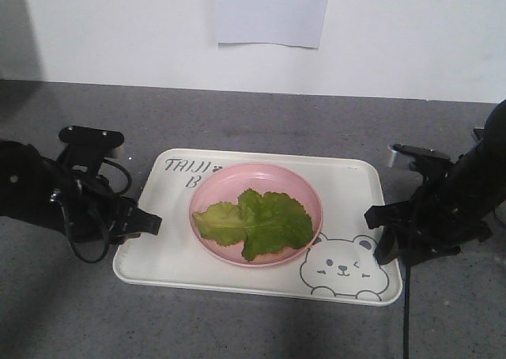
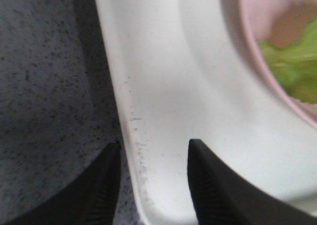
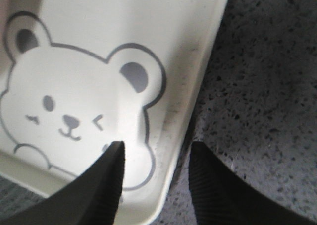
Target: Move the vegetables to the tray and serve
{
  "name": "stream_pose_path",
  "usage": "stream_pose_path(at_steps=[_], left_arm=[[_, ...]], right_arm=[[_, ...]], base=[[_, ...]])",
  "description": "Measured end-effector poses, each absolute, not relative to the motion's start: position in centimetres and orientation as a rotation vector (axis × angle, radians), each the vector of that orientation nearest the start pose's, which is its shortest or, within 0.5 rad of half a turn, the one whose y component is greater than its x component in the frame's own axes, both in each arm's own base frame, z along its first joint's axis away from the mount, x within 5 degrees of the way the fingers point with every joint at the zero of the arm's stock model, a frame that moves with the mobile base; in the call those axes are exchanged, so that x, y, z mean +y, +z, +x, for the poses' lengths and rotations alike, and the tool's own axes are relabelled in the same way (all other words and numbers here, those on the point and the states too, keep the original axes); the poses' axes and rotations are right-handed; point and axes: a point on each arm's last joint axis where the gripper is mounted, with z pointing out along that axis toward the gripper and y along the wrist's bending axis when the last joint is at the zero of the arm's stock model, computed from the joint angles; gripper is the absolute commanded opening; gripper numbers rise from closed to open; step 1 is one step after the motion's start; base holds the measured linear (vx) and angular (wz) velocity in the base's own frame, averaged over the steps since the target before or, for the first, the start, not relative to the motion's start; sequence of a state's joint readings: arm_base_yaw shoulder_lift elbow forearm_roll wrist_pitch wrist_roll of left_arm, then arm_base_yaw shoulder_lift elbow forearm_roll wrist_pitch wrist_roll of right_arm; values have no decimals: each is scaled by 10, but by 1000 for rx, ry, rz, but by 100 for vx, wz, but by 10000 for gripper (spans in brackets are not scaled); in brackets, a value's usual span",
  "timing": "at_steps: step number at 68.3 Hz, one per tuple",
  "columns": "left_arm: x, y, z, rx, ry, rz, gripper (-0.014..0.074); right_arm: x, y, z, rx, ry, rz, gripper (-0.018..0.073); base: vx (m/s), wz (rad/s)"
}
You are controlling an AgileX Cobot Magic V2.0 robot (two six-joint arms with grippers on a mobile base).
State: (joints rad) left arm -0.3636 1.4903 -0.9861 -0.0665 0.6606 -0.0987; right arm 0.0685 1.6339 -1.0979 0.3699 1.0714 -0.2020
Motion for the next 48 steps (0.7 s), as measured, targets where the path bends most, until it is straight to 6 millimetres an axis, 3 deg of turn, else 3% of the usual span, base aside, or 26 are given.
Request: stream_pose_path(at_steps=[23, 48], left_arm=[[-87, 304, 234, 2543, -142, 357, 323], [-58, 356, 166, 2387, -131, 341, 323]], right_arm=[[41, 293, 257, 2847, 359, -258, 340], [26, 373, 169, 2553, 191, -298, 309]], base=[[0, 0], [0, 0]])
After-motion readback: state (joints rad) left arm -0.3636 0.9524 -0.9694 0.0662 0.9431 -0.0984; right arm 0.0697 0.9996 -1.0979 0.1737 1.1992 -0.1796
